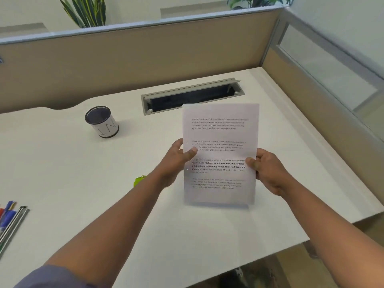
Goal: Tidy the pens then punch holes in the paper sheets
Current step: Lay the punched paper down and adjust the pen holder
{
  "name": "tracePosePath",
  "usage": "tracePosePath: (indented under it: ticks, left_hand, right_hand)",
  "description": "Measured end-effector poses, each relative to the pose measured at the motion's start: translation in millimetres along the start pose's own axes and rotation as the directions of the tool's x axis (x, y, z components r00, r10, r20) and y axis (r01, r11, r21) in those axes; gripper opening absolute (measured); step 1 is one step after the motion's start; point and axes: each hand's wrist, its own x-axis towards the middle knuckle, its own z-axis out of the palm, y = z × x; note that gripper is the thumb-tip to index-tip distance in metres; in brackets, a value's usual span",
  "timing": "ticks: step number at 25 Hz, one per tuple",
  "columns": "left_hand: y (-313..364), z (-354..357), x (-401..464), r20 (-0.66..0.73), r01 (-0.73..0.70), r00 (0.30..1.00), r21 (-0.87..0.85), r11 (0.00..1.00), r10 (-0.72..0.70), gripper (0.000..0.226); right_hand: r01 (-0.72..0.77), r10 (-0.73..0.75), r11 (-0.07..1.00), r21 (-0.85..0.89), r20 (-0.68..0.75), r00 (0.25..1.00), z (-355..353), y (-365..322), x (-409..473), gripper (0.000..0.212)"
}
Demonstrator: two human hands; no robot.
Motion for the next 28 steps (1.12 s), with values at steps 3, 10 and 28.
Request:
tracePosePath:
  ticks: [3, 10, 28]
  left_hand:
    - [13, 31, 14, 0.041, -0.093, 0.995, 0.036, 0.995, 0.091, 0.034]
    - [30, 81, 24, -0.146, -0.355, 0.917, 0.125, 0.927, 0.371, 0.038]
    - [-5, 86, 42, -0.172, -0.354, 0.909, 0.166, 0.920, 0.380, 0.026]
  right_hand:
    - [0.107, -0.105, 0.994, 0.019, -0.091, 0.990, -21, -4, -8, 0.027]
    - [0.349, -0.334, 0.937, 0.012, -0.265, 0.905, -23, -6, -12, 0.037]
    - [0.243, -0.265, 0.963, -0.116, -0.252, 0.931, -18, 21, -2, 0.032]
